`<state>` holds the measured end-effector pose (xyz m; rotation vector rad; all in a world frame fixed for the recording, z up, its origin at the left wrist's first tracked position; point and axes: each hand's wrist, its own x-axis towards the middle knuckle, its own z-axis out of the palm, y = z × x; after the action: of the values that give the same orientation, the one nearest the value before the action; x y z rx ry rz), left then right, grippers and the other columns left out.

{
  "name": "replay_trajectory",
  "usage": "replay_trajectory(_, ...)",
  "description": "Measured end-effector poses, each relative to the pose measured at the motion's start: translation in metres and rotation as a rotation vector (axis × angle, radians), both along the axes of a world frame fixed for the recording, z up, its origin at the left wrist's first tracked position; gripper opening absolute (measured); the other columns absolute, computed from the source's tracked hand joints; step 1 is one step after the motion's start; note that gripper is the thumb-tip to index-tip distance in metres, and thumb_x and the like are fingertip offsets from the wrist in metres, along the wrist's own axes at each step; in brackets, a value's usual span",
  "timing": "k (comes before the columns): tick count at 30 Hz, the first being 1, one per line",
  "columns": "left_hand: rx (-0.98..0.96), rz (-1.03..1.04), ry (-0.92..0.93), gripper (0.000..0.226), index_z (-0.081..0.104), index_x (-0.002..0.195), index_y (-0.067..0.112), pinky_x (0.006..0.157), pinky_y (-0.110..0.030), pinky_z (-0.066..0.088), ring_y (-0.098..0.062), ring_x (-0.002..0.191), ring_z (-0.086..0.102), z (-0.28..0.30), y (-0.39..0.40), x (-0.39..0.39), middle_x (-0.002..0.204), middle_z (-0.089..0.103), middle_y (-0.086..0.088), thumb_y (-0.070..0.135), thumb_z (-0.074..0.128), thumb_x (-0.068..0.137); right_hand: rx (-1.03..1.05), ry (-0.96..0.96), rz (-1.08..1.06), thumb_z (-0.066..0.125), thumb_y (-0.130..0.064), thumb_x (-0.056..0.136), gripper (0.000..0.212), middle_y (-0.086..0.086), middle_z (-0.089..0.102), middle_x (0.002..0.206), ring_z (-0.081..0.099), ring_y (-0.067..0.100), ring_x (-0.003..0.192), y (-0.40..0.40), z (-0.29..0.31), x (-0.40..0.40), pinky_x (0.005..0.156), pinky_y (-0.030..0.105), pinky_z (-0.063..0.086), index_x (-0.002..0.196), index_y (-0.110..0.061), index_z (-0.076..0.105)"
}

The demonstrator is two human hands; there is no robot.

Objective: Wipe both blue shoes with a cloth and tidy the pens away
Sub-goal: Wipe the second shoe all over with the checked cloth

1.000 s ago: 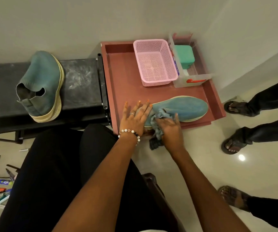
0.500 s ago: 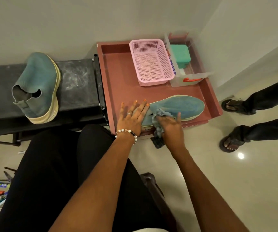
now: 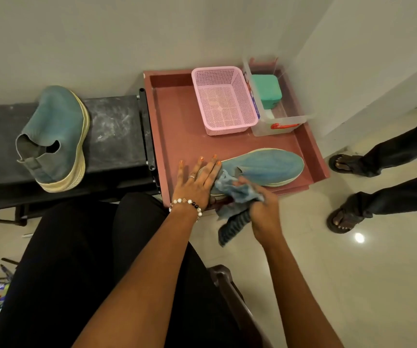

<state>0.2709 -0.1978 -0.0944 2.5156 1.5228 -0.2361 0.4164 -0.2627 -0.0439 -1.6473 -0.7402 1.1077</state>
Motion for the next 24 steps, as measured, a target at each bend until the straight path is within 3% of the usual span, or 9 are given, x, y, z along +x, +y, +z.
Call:
replay_trajectory(2,-0.014,-0.005,0.000,0.090,-0.030,0.144,0.024,0.112,-0.061,-0.012,-0.021,0.148,-0.011,0.000,0.000,0.001,0.157,-0.024,0.010,0.047,0.043,0.096,-0.023,0.362,-0.351,0.050,0.015,0.083,0.030,0.011,0.070,0.094,0.067,0.025,0.084,-0.011,0.010,0.019,0.071,0.033,0.056,0.096,-0.005,0.068)
replay_trajectory(6,-0.047,-0.014,0.015,0.095,-0.027,0.147,0.024,0.112,-0.062,-0.010,-0.022,0.147,-0.013,0.006,0.000,0.001,0.157,-0.026,0.010,0.053,0.045,0.092,-0.144,0.846,-0.755,0.043,-0.008,0.097,0.025,0.017,0.061,0.121,0.061,0.030,0.103,-0.033,0.005,0.047,0.097,0.045,0.045,0.116,-0.006,0.059)
replay_trajectory(10,-0.067,-0.002,0.002,0.095,-0.026,0.147,0.025,0.112,-0.061,-0.011,-0.022,0.147,-0.013,0.007,0.000,0.001,0.157,-0.025,0.011,0.052,0.047,0.092,-0.182,1.001,-0.631,0.045,-0.025,0.096,0.036,0.021,0.060,0.123,0.056,0.036,0.113,-0.041,0.007,0.051,0.090,0.054,0.044,0.124,-0.004,0.055)
replay_trajectory(13,-0.054,0.005,-0.001,0.095,-0.026,0.147,0.025,0.112,-0.061,-0.011,-0.022,0.148,-0.013,0.006,-0.001,0.001,0.157,-0.025,0.011,0.052,0.047,0.093,-0.098,1.025,-0.475,0.068,-0.032,0.074,0.058,0.019,0.063,0.121,0.061,0.035,0.110,-0.035,0.028,0.050,0.091,0.055,0.048,0.125,-0.006,0.056)
replay_trajectory(15,-0.054,-0.001,0.005,0.095,-0.027,0.147,0.024,0.113,-0.062,-0.010,-0.022,0.147,-0.014,0.007,-0.001,0.001,0.157,-0.025,0.010,0.051,0.046,0.093,-0.016,0.998,-0.442,0.068,-0.033,0.076,0.056,0.016,0.063,0.121,0.062,0.033,0.109,-0.027,0.040,0.047,0.091,0.056,0.047,0.125,-0.008,0.056)
replay_trajectory(17,-0.055,-0.005,0.012,0.095,-0.026,0.147,0.024,0.112,-0.061,-0.010,-0.022,0.147,-0.014,0.008,-0.001,0.002,0.157,-0.026,0.010,0.052,0.047,0.093,0.090,0.816,-0.554,0.071,-0.014,0.079,0.048,0.015,0.064,0.120,0.065,0.031,0.106,-0.019,0.043,0.041,0.090,0.054,0.050,0.124,-0.006,0.056)
replay_trajectory(20,-0.046,-0.010,0.016,0.093,-0.027,0.147,0.023,0.113,-0.061,-0.009,-0.022,0.147,-0.014,0.010,-0.001,0.002,0.157,-0.026,0.009,0.046,0.047,0.095,0.174,0.270,-0.702,0.074,0.007,0.072,0.044,0.009,0.067,0.111,0.068,0.022,0.095,-0.004,0.038,0.021,0.077,0.042,0.058,0.110,-0.010,0.059)
replay_trajectory(22,-0.044,-0.013,0.020,0.087,-0.028,0.146,0.022,0.113,-0.061,-0.010,-0.021,0.147,-0.015,0.012,-0.003,0.002,0.157,-0.026,0.008,0.039,0.043,0.098,0.136,-0.230,-0.481,0.070,0.008,0.075,0.044,0.002,0.066,0.105,0.066,0.015,0.091,0.005,0.023,-0.002,0.077,0.035,0.058,0.113,-0.012,0.059)
replay_trajectory(24,-0.069,-0.025,0.065,0.080,-0.023,0.149,0.020,0.113,-0.060,-0.011,-0.021,0.146,-0.018,0.014,-0.002,0.001,0.158,-0.024,0.006,0.035,0.039,0.100,0.079,-0.694,-0.048,0.060,0.012,0.078,0.046,0.005,0.064,0.105,0.062,0.020,0.095,0.008,-0.005,-0.030,0.080,0.030,0.052,0.119,-0.009,0.056)
